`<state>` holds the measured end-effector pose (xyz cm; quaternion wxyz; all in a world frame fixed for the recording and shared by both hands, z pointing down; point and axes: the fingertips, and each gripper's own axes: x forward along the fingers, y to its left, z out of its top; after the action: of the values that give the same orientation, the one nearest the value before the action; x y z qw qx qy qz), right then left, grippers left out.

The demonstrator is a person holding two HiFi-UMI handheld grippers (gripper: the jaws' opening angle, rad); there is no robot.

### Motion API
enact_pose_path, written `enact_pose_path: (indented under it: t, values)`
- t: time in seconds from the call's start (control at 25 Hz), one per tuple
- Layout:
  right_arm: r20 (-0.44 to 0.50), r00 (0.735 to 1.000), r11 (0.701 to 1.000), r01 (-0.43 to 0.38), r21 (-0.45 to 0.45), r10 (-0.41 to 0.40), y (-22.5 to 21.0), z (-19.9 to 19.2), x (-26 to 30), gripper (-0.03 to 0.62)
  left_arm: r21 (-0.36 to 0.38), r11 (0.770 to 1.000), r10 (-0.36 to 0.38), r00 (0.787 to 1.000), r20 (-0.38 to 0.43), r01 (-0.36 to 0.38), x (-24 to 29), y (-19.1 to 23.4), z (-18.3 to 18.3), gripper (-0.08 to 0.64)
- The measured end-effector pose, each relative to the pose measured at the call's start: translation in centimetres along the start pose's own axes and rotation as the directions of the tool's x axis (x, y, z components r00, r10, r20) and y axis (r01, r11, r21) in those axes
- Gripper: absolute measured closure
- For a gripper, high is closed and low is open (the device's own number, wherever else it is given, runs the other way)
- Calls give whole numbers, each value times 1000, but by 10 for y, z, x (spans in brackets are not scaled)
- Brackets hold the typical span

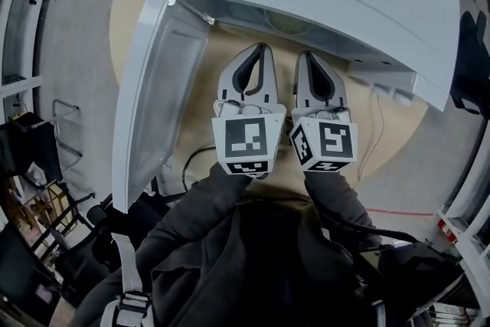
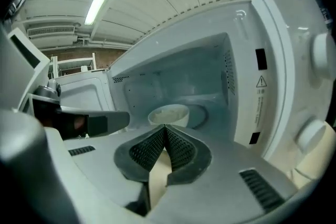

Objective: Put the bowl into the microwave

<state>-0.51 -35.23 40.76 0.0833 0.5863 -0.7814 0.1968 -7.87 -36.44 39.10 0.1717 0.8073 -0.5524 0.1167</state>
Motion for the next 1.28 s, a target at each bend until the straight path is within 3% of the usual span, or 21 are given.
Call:
enact_pose_path:
  t: [0.36, 0.6, 1.04, 1.28]
  values:
    - [-66, 998, 999, -23, 28, 25, -7, -16, 27, 581, -16, 998, -57, 996, -62, 56, 31, -2, -15, 551]
    - [-65, 997, 998, -41, 38, 43, -5, -20, 40, 581, -23, 996, -92, 994, -52, 91, 44, 1, -13, 551]
    - [-65, 997, 998, -45, 36, 47, -31, -3, 56, 581, -21, 996, -89, 995, -50, 88, 75, -10, 2, 551]
    - [-71, 996, 998, -52, 32, 54, -19, 1, 59, 580, -20, 997, -78, 995, -54, 77, 68, 0, 8, 551]
